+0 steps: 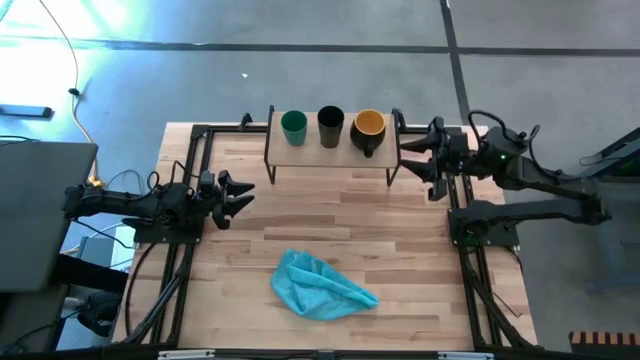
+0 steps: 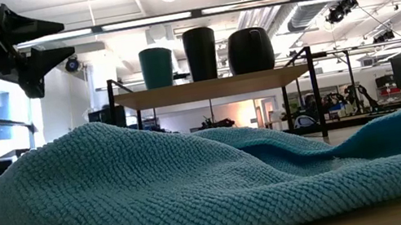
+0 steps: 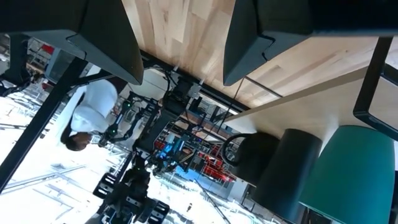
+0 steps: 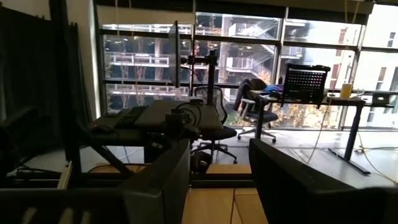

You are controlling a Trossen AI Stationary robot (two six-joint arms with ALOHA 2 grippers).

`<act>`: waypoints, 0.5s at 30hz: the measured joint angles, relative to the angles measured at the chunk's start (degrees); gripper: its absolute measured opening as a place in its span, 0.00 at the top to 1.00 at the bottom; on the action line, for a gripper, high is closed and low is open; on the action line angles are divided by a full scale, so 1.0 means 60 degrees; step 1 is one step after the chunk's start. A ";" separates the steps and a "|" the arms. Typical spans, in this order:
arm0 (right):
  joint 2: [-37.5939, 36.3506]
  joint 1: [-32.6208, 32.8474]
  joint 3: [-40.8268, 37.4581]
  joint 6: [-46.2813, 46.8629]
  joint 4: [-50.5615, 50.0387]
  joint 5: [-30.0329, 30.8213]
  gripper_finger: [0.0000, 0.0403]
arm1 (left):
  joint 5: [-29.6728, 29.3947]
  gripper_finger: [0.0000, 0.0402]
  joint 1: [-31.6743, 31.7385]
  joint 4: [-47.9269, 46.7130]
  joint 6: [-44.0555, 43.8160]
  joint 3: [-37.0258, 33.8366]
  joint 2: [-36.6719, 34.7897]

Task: Stack small to large cups/mugs on shelf
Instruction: Return to Home Position

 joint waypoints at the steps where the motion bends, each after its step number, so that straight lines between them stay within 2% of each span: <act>1: 0.0000 0.0067 0.0000 -0.0027 -0.0001 0.0002 0.61 | 0.0000 0.47 0.0000 -0.0002 0.0027 0.0000 0.0000; 6: 0.0000 0.0459 0.0000 -0.0287 -0.0130 0.0398 0.61 | 0.0001 0.47 0.0000 0.0002 0.0036 0.0000 0.0000; 15: -0.0004 0.0907 0.0000 -0.0513 -0.0506 0.0412 0.61 | 0.0004 0.47 0.0000 0.0002 0.0036 0.0000 0.0000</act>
